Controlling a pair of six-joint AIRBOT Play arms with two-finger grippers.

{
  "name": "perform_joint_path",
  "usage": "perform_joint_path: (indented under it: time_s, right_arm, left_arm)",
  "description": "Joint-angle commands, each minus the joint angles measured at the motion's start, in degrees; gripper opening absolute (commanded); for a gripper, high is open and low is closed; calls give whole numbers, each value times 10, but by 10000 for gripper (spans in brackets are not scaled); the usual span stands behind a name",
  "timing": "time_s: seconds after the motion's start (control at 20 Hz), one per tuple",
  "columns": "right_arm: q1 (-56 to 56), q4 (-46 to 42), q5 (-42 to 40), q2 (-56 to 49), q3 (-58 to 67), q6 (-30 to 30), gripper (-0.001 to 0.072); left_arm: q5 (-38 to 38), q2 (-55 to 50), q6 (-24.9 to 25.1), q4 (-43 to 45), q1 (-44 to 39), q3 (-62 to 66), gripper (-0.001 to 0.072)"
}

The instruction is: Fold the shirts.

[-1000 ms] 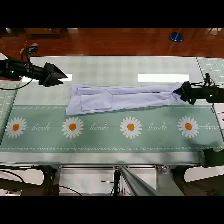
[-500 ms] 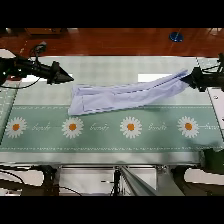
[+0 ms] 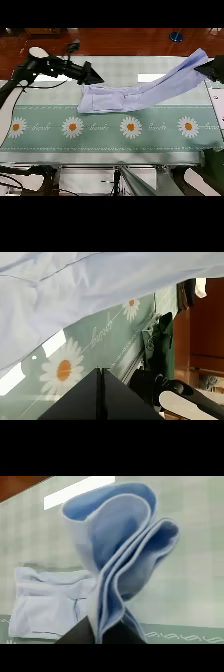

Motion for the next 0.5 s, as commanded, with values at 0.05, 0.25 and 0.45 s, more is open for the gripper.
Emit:
perform_joint_path:
  time_s: [0.05, 0.25, 0.45]
  right_arm:
    - [0, -10, 40, 82, 0, 17, 29]
    - [0, -28, 78, 113, 0, 35, 29]
    - [0, -28, 104, 153, 0, 57, 29]
  left_arm:
    - [88, -5, -19, -15, -111, 1, 27]
    - [154, -28, -19, -28, -199, 0, 26]
    - [201, -65, -17, -49, -254, 1, 26]
